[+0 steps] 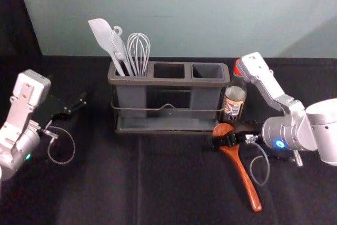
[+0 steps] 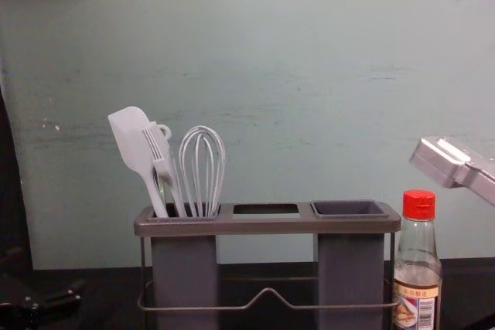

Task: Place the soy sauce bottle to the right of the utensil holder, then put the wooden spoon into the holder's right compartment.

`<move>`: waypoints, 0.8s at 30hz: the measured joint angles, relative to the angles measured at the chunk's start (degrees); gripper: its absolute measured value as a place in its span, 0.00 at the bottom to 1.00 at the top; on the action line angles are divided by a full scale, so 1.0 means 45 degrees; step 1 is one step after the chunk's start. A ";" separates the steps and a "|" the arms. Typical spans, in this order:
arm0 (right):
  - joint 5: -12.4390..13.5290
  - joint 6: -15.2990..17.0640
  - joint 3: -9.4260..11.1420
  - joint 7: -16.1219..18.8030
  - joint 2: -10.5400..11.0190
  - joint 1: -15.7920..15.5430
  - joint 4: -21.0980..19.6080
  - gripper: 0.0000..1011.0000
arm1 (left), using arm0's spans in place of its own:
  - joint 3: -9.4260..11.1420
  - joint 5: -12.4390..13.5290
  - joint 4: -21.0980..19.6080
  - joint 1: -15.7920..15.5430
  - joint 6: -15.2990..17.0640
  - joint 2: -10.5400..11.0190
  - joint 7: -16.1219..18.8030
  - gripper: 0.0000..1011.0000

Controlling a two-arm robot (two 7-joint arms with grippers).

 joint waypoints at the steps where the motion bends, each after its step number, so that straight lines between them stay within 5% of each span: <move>1: -0.0037 0.0002 -0.0008 -0.0009 -0.0017 0.0002 0.0008 0.99 | 0.0000 0.0000 0.0000 0.0000 0.0001 0.0000 0.0000 0.99; 24: -0.0669 -0.0296 0.0049 0.0266 -0.0264 0.0042 0.0461 0.99 | 0.0000 -0.0001 0.0000 0.0000 0.0000 0.0000 0.0000 0.99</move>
